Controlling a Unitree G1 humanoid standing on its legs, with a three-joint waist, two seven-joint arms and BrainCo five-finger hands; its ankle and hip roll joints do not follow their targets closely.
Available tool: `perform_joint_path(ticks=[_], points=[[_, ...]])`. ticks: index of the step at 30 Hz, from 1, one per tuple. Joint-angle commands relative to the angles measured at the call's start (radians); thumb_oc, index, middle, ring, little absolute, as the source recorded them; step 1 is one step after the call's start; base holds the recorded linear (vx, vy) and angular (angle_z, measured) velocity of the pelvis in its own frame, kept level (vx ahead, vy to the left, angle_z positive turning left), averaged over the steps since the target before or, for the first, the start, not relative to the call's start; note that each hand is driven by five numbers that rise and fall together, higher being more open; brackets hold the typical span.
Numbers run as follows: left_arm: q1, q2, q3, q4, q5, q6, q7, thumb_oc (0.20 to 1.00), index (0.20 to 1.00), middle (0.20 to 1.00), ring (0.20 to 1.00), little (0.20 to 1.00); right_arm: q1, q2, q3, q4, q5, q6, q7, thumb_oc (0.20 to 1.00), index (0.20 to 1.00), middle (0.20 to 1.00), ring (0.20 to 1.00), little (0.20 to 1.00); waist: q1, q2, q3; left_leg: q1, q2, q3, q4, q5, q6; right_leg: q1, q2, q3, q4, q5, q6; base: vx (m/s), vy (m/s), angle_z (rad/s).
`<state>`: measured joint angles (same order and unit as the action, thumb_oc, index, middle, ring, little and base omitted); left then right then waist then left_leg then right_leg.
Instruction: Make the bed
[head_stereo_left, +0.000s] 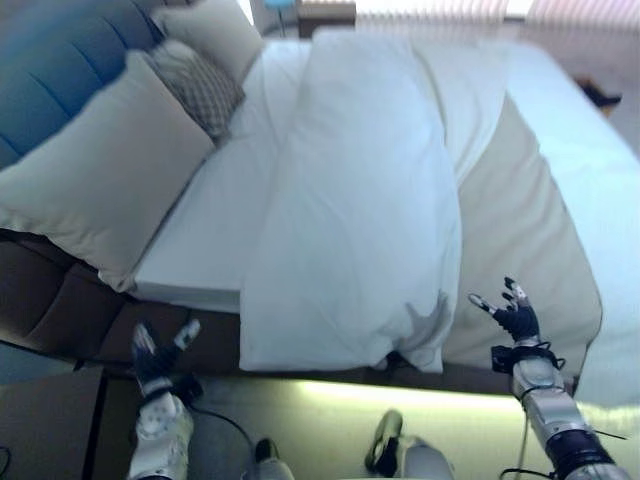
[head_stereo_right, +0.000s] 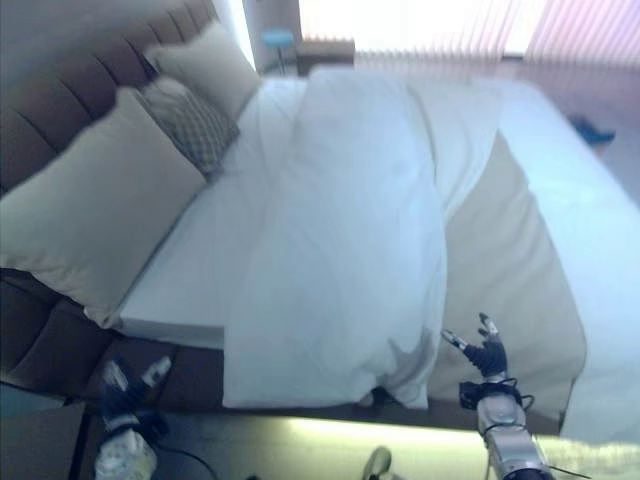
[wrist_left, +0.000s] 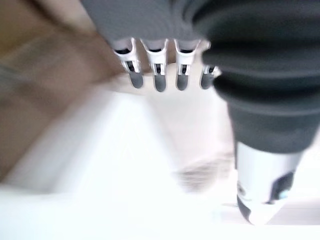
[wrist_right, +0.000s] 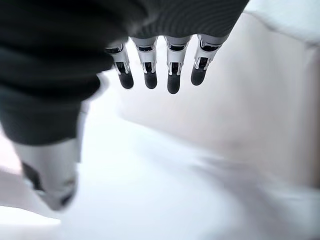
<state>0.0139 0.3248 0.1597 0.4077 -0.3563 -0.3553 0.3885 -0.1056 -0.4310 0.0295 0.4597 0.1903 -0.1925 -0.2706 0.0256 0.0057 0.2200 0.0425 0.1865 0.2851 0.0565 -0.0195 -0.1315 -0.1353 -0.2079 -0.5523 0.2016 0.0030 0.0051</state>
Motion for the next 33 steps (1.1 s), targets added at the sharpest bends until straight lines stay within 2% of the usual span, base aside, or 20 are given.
perform_joint_path(ticks=[1, 3, 6, 8, 9, 10, 12, 14, 16, 17, 21, 23, 25, 28, 33], points=[[-0.018, 0.069, 0.082, -0.123, 0.05, -0.085, 0.055, 1.0, 1.0, 1.0, 1.0, 1.0, -0.053, -0.012, -0.049, -0.096, 0.013, -0.11, -0.018, 1.0, 1.0, 1.0, 1.0, 1.0, 0.013, -0.005, -0.062, -0.04, -0.032, 0.007, 0.038, 0.045, 0.005, 0.203, -0.029, -0.012, -0.142, 0.017, 0.161, 0.09, 0.085, 0.28], [-0.054, 0.078, 0.107, -0.301, 0.045, -0.137, 0.045, 1.0, 1.0, 1.0, 1.0, 1.0, -0.083, -0.001, -0.058, -0.191, 0.02, -0.133, -0.005, 1.0, 1.0, 1.0, 1.0, 1.0, 0.019, -0.005, -0.097, -0.02, -0.052, 0.025, 0.022, 0.049, 0.026, 0.214, -0.053, -0.032, -0.146, 0.043, 0.16, 0.01, 0.127, 0.5], [-0.074, 0.085, 0.096, -0.358, 0.03, -0.153, 0.008, 1.0, 1.0, 1.0, 1.0, 1.0, -0.104, 0.016, -0.049, -0.246, 0.01, -0.145, 0.002, 1.0, 1.0, 1.0, 1.0, 1.0, 0.021, -0.007, -0.11, -0.016, -0.058, 0.028, 0.022, 0.042, 0.032, 0.215, -0.065, -0.026, -0.137, 0.049, 0.165, 0.06, 0.09, 0.03], [-0.111, 0.102, 0.05, -0.415, -0.037, -0.161, -0.084, 1.0, 1.0, 1.0, 1.0, 1.0, -0.134, 0.026, -0.024, -0.292, 0.045, -0.154, 0.043, 1.0, 1.0, 1.0, 1.0, 1.0, 0.022, -0.008, -0.115, -0.013, -0.063, 0.026, 0.03, 0.034, 0.037, 0.211, -0.074, -0.022, -0.125, 0.05, 0.166, 0.05, 0.08, -0.02], [-0.152, 0.117, -0.018, -0.405, -0.147, -0.148, -0.192, 1.0, 1.0, 1.0, 1.0, 1.0, -0.163, 0.039, 0.019, -0.288, 0.121, -0.148, 0.105, 1.0, 1.0, 1.0, 1.0, 1.0, 0.022, -0.008, -0.105, -0.018, -0.068, 0.024, 0.038, 0.026, 0.045, 0.202, -0.081, -0.017, -0.111, 0.049, 0.165, 0.11, 0.067, 0.02], [-0.154, 0.119, -0.018, -0.4, -0.152, -0.15, -0.197, 1.0, 1.0, 1.0, 1.0, 1.0, -0.164, 0.039, 0.019, -0.286, 0.123, -0.149, 0.107, 1.0, 1.0, 1.0, 1.0, 1.0, 0.023, -0.007, -0.107, -0.009, -0.066, 0.01, 0.038, 0.008, 0.036, 0.208, -0.077, -0.001, -0.107, 0.034, 0.177, 0.09, 0.062, 0.02], [-0.217, 0.132, -0.107, -0.39, -0.237, -0.136, -0.297, 1.0, 1.0, 1.0, 1.0, 1.0, -0.221, 0.043, 0.093, -0.281, 0.186, -0.139, 0.174, 1.0, 1.0, 1.0, 1.0, 1.0, 0.021, -0.008, -0.07, -0.036, -0.07, 0.008, 0.065, -0.001, 0.044, 0.173, -0.086, 0.014, -0.079, 0.037, 0.179, -0.07, 0.044, -0.03], [-0.327, 0.132, -0.218, -0.353, -0.27, -0.124, -0.324, 1.0, 1.0, 1.0, 1.0, 1.0, -0.312, 0.067, 0.158, -0.241, 0.297, -0.14, 0.211, 1.0, 1.0, 1.0, 1.0, 1.0, 0.022, -0.007, 0.016, -0.151, -0.068, -0.006, 0.143, -0.009, 0.053, 0.059, -0.105, 0.043, -0.02, 0.043, 0.178, -0.41, 0.046, -0.14], [-0.442, 0.118, -0.332, -0.294, -0.327, -0.114, -0.339, 1.0, 1.0, 1.0, 1.0, 1.0, -0.417, 0.108, 0.233, -0.181, 0.353, -0.138, 0.21, 1.0, 1.0, 1.0, 1.0, 1.0, 0.016, 0.005, 0.117, -0.256, -0.062, -0.02, 0.193, -0.005, 0.059, -0.063, -0.123, 0.071, 0.04, 0.047, 0.174, -0.47, 0.059, -0.15], [-0.502, 0.126, -0.363, -0.273, -0.327, -0.117, -0.328, 1.0, 1.0, 1.0, 1.0, 1.0, -0.47, 0.1, 0.255, -0.163, 0.361, -0.135, 0.199, 1.0, 1.0, 1.0, 1.0, 1.0, 0.017, 0.005, 0.151, -0.31, -0.056, -0.028, 0.221, -0.005, 0.059, -0.115, -0.126, 0.083, 0.062, 0.044, 0.168, -0.35, 0.02, -0.09], [-0.784, 0.092, -0.529, -0.142, -0.367, -0.099, -0.314, 1.0, 1.0, 1.0, 1.0, 1.0, -0.717, 0.073, 0.316, -0.055, 0.372, -0.122, 0.153, 1.0, 1.0, 1.0, 1.0, 1.0, 0.004, 0.009, 0.261, -0.534, -0.048, -0.049, 0.331, -0.01, 0.062, -0.322, -0.14, 0.102, 0.157, 0.026, 0.154, -0.23, -0.037, -0.04], [-0.89, 0.074, -0.593, -0.137, -0.401, -0.086, -0.334, 1.0, 1.0, 1.0, 1.0, 1.0, -0.815, 0.059, 0.325, -0.074, 0.398, -0.131, 0.158, 1.0, 1.0, 1.0, 1.0, 1.0, -0.015, 0.016, 0.299, -0.665, -0.043, -0.049, 0.388, -0.016, 0.063, -0.459, -0.153, 0.116, 0.224, 0.017, 0.151, -0.18, 0.014, 0.32], [-0.941, 0.03, -0.604, -0.1, -0.469, -0.078, -0.345, 1.0, 1.0, 1.0, 1.0, 1.0, -0.89, 0.062, 0.329, -0.077, 0.359, -0.141, 0.125, 1.0, 1.0, 1.0, 1.0, 1.0, -0.018, 0.021, 0.3, -0.796, -0.032, -0.043, 0.451, -0.026, 0.062, -0.589, -0.17, 0.132, 0.291, 0.0, 0.148, -0.1, -0.004, 0.27], [-1.083, -0.05, -0.622, -0.057, -0.533, -0.089, -0.309, 1.0, 1.0, 1.0, 1.0, 1.0, -1.016, 0.097, 0.327, -0.062, 0.384, -0.175, 0.08, 1.0, 1.0, 1.0, 1.0, 1.0, -0.029, 0.015, 0.3, -0.986, -0.016, -0.05, 0.551, -0.048, 0.06, -0.774, -0.185, 0.156, 0.392, -0.027, 0.143, -0.05, -0.055, -0.03], [-1.157, -0.058, -0.649, -0.009, -0.597, -0.07, -0.306, 1.0, 1.0, 1.0, 1.0, 1.0, -1.1, 0.087, 0.36, 0.002, 0.382, -0.164, 0.052, 1.0, 1.0, 1.0, 1.0, 1.0, -0.035, 0.012, 0.3, -1.133, -0.011, -0.061, 0.661, -0.084, 0.064, -0.928, -0.19, 0.186, 0.497, -0.057, 0.131, 0.01, -0.006, 0.0]])
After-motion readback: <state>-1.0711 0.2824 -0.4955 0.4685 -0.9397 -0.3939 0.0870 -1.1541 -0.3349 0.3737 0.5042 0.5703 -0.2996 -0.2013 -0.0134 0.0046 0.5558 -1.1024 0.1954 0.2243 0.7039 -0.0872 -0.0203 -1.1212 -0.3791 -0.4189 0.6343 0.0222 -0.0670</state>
